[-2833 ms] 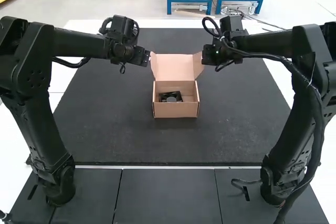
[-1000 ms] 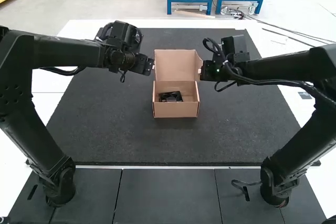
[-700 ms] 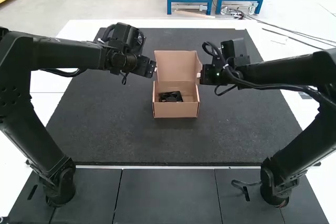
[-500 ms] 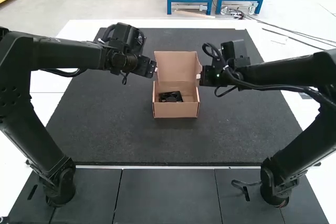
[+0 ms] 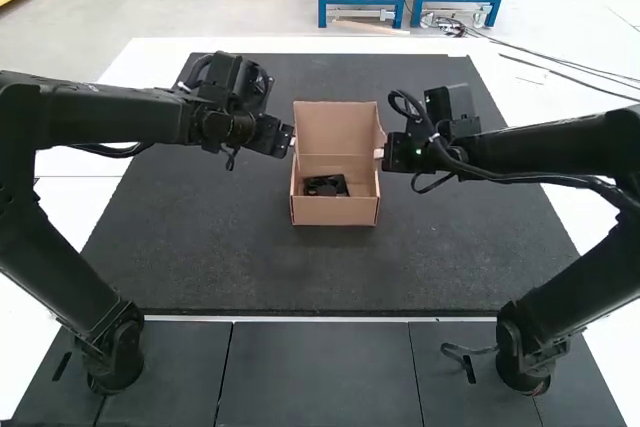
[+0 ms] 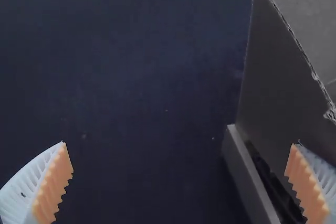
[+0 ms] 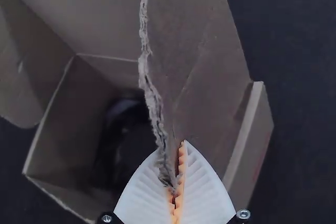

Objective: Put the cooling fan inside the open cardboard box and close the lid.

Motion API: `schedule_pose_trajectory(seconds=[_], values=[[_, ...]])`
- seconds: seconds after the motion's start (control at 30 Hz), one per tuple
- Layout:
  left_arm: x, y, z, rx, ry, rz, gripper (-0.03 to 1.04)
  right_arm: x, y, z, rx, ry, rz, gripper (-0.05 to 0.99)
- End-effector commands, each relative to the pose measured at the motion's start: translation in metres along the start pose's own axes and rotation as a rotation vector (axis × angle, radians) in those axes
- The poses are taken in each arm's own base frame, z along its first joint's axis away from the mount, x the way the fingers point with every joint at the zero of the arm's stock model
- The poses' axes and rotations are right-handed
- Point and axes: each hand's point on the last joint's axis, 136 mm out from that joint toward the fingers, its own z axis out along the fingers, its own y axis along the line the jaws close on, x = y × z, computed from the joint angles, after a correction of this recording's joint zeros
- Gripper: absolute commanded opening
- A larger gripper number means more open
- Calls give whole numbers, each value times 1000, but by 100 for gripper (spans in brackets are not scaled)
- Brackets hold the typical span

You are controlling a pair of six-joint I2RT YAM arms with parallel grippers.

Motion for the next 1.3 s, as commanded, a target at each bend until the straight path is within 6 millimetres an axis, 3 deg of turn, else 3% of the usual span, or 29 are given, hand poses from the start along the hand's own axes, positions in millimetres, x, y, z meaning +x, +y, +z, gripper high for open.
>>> schedule_pose_trajectory(seconds=[0.0, 0.43, 0.6, 0.63, 0.93, 1.13, 1.17, 1.27], values=[[-6, -8, -8, 26, -30, 4, 96, 3, 18, -5, -76, 7, -1, -1], [-4, -21, -11, 70, -36, 13, 96, 22, 24, -3, -108, 30, 1, -1], [4, -22, -11, 74, -21, 18, 96, 43, 27, 1, -109, 43, -15, -1], [17, -33, -16, 101, -8, 38, 96, 43, 27, 1, -108, 43, -16, -1], [27, -36, -20, 117, 6, 42, 96, 56, 20, 3, -62, 57, -60, -1], [30, -35, -24, 120, 12, 44, 96, 51, 14, 4, -20, 36, -97, -1], [31, -35, -24, 120, 13, 44, 96, 49, 12, 4, -13, 29, -97, 0], [31, -35, -27, 121, 16, 49, 96, 41, 8, 4, 12, 2, -100, 18]])
